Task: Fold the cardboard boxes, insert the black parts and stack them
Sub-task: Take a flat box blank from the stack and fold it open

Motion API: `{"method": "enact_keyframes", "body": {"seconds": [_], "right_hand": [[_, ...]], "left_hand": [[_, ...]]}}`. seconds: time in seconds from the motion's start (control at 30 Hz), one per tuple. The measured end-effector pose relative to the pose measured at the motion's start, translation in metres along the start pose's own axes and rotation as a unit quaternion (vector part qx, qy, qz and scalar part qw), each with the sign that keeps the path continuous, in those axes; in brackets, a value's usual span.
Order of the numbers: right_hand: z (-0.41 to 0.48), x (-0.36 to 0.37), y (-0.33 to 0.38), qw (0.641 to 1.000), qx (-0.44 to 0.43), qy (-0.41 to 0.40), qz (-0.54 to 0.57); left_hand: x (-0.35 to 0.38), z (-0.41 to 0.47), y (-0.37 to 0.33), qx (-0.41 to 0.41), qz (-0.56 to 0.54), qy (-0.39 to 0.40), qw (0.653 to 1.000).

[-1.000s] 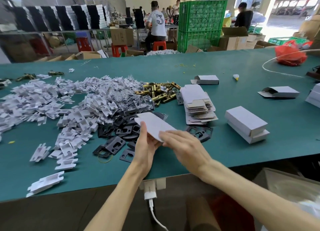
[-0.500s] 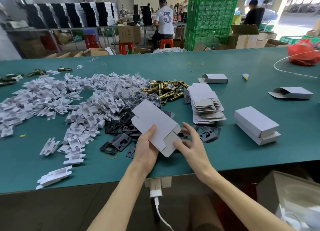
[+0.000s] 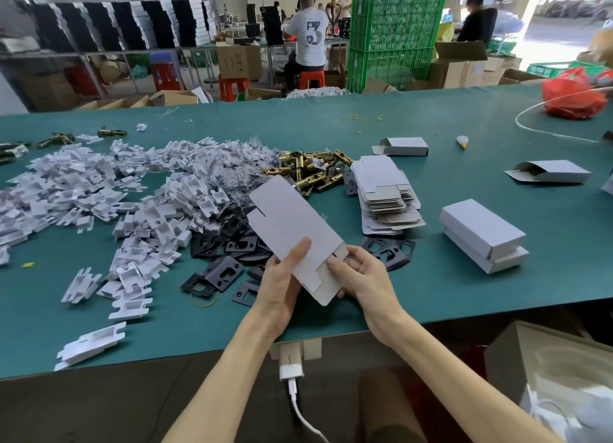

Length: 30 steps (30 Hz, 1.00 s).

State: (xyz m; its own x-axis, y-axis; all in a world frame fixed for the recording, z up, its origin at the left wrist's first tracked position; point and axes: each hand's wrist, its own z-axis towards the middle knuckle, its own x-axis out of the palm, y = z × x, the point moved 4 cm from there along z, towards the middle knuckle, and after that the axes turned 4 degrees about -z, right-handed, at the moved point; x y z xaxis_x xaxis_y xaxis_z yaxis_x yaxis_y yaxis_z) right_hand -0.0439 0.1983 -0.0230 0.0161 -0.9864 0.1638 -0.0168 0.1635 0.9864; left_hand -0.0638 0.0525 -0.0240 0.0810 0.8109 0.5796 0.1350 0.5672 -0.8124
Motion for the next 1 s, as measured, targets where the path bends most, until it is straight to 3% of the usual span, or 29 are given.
{"method": "enact_keyframes", "body": {"seconds": [0.2,0.4,0.67,0.83,1.0], "right_hand": [[0.001,-0.004,-0.001,0.995,0.049,0.037,0.084],[-0.002,-0.003,0.002,0.993,0.039,0.06,0.092],[-0.002,-0.002,0.0,0.999,-0.004,0.046,0.009],[-0.006,0.002,0.003,0.996,-0.037,0.069,-0.051],[-0.009,0.008,0.004,0.989,-0.056,0.088,-0.101]], "left_hand": [[0.007,-0.006,-0.009,-0.044,-0.041,0.136,0.989],[0.006,-0.007,-0.01,-0.045,-0.021,0.194,0.98],[0.0,-0.003,-0.006,-0.036,-0.016,0.162,0.986],[-0.003,0.003,-0.007,-0.025,-0.06,0.057,0.996],[0.0,0.003,-0.009,0.01,-0.051,0.026,0.998]]}}
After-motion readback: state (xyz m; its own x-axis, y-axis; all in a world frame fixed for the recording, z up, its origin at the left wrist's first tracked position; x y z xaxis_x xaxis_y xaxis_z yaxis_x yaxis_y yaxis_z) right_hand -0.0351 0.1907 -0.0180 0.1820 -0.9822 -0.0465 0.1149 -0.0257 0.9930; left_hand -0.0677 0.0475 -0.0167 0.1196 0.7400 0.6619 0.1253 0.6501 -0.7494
